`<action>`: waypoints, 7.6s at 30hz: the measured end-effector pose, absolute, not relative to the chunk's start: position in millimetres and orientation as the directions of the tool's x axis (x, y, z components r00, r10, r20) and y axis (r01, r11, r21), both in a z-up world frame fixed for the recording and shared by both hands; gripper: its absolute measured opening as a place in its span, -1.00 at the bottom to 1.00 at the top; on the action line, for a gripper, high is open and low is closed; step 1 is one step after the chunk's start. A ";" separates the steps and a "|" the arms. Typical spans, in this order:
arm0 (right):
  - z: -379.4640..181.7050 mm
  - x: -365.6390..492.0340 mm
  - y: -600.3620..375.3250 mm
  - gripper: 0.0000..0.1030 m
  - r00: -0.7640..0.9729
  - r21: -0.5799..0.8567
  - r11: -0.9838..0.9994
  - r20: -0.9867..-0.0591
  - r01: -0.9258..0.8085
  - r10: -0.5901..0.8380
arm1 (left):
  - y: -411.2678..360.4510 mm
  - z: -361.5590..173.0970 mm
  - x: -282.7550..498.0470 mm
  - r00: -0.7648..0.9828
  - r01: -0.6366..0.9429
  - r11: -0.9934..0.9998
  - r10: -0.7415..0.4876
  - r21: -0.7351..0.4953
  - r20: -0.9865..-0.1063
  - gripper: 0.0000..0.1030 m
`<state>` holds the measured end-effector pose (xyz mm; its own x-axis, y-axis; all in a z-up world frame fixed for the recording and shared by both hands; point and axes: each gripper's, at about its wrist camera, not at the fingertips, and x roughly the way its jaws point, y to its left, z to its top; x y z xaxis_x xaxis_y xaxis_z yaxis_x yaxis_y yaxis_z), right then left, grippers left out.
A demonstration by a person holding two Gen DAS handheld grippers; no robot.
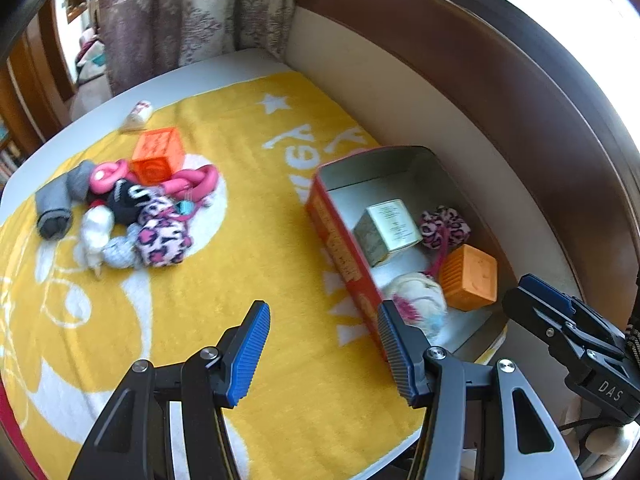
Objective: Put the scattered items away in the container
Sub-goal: 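Move both grippers back to the pile of items, then grasp the plastic-wrapped white ball with the left gripper while the right grasps the pink leopard plush, then carry the wrapped ball and the leopard plush over the tin tray, then open the right gripper over the tray while the left releases the wrapped ball, then move both grippers back to the remaining items on the blanket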
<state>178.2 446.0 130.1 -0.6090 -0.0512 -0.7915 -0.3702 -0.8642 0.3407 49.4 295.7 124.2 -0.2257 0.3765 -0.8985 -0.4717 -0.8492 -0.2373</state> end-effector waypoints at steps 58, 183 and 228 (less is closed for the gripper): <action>71.6 -17.3 288.9 0.35 -0.396 0.298 -0.929 -0.897 -0.217 -0.196 | 123.4 18.0 -126.6 -0.158 -0.227 -0.916 0.370 -0.331 -0.915 -0.25; 139.7 150.5 447.8 0.15 -0.659 0.377 -0.878 -0.746 -0.294 -0.099 | 310.4 149.2 -8.0 -0.288 -0.396 -0.874 0.411 -0.283 -0.865 0.20; 65.1 -12.7 284.8 0.15 -0.404 0.336 -0.929 -0.880 -0.153 -0.251 | 85.4 51.6 -42.0 -0.185 -0.083 -0.942 0.334 -0.324 -0.924 0.20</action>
<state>-12.7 284.8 65.1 -0.4043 -0.2510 -0.8795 -0.1534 -0.9294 0.3357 -42.0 85.4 51.6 -0.1853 0.3340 -0.9242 -0.0830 -0.9424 -0.3240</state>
